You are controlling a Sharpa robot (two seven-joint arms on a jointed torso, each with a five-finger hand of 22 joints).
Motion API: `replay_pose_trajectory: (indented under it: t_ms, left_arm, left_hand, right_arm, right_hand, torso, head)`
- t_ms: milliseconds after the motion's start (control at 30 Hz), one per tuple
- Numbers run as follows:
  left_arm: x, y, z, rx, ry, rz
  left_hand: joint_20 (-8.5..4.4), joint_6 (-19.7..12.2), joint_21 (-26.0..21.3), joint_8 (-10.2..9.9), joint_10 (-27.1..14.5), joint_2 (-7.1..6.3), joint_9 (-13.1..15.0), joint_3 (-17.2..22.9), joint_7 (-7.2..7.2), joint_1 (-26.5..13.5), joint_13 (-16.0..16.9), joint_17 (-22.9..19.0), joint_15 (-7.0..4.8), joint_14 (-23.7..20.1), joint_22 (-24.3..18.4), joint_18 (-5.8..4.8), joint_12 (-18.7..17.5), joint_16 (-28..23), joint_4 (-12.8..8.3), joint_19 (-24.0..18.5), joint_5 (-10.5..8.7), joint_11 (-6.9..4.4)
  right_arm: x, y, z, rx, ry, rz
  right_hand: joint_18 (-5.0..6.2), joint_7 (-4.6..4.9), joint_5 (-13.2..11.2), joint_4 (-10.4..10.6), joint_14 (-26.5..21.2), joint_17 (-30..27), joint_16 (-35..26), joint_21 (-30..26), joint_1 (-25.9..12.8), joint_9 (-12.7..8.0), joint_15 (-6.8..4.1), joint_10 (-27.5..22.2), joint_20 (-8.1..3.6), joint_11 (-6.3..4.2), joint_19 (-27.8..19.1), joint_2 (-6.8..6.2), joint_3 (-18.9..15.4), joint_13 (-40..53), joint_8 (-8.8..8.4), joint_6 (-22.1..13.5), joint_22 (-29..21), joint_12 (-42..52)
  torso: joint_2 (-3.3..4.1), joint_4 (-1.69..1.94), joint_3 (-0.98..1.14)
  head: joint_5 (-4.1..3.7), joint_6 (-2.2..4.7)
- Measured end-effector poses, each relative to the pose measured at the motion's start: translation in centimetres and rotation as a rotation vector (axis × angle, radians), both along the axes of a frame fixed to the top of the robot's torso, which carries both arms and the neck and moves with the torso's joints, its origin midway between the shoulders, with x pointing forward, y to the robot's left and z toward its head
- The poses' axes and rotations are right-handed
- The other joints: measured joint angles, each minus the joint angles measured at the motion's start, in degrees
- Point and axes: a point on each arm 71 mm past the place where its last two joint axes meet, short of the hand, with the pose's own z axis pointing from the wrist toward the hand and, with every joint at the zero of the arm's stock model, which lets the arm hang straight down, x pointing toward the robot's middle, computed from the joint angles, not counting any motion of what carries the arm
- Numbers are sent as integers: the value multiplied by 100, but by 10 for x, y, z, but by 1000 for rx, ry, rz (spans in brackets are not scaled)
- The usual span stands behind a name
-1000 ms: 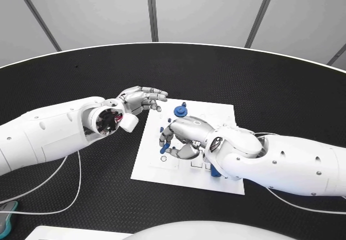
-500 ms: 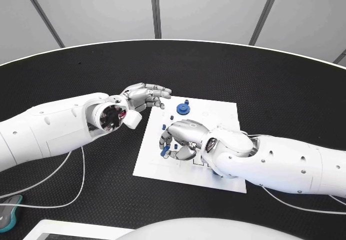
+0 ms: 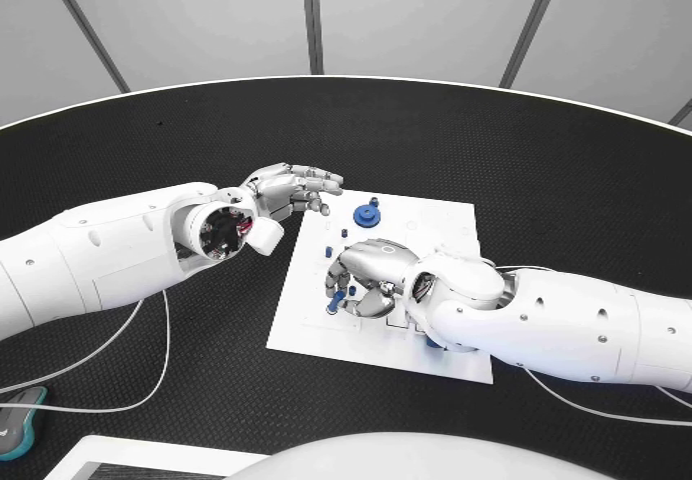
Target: Assemble the parts on the task board
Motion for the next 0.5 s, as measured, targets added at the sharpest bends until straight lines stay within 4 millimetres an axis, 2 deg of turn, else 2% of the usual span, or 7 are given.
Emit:
replay_pose_trajectory:
  t_ms: [500]
  left_arm:
    - [0,0,0,0,0,0]
  left_hand:
    - [0,0,0,0,0,11,0,0,0,-10,0,-1,0,0,-1,0,5,0,0,0,0,0]
  right_arm:
    - [1,4,-4,-15,8,-5]
  right_hand:
    - [0,15,-7,-5,0,-1,0,0,-12,3,0,0,0,0,0,39,-10,4,5,-3,0,-17]
  torso:
    - [-2,2,-2]
  head:
    - [5,-22]
